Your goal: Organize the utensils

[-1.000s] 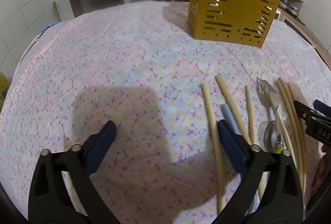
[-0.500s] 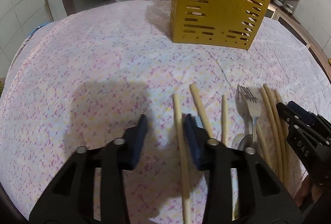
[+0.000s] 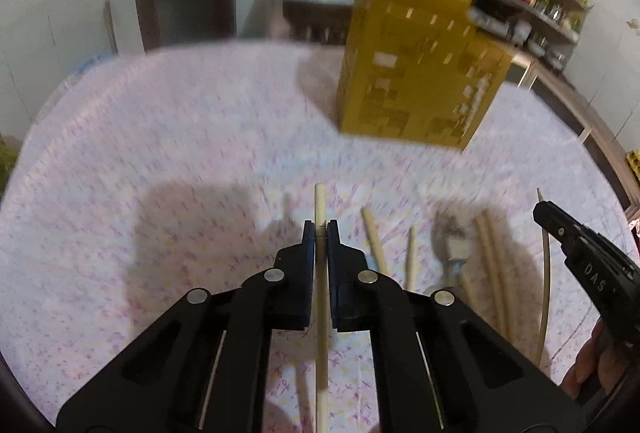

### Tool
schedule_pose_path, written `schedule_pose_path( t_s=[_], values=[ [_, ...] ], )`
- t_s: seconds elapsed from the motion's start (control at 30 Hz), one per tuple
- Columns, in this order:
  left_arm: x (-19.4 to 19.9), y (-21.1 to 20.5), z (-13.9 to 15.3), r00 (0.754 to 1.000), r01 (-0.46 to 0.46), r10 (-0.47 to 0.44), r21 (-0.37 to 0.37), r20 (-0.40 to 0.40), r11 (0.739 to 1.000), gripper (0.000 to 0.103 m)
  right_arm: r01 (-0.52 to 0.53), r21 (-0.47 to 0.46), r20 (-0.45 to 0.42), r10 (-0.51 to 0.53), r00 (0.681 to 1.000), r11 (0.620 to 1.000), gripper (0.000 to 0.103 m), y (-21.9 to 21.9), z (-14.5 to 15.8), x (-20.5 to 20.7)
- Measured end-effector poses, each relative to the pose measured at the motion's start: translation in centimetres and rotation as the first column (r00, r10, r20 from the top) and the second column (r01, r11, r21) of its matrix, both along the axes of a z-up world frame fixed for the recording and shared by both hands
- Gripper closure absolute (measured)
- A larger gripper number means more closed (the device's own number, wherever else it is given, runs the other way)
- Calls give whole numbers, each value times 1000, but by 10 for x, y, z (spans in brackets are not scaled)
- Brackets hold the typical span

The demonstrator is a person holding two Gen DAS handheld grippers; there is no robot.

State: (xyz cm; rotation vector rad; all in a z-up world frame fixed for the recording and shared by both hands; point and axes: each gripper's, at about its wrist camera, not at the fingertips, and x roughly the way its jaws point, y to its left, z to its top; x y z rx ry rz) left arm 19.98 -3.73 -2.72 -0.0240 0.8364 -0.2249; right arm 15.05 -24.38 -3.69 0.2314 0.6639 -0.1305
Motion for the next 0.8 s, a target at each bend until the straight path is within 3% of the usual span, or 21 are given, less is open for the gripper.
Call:
schedule_pose_path(
  t_s=[0.27,0.57,0.7,0.8],
  values=[
    [-48,12,61,966,-7,23,-61,259,998,98,-9,-88,250,30,968,996,97,10,53,-41],
    [-85,19,71,917,-33,47,-44,396,999,98,8,-152,382,52,923,988,101,19,62,-74],
    [-83,19,75,922,-24,36,-37,386,999,98,-42,-113,284,72,956,993,100,10,62,-55],
    [-71,18,72,937,-29,43,-44,347,999,98,-43,-133,162,65,985,990,100,4,46,-25]
  ],
)
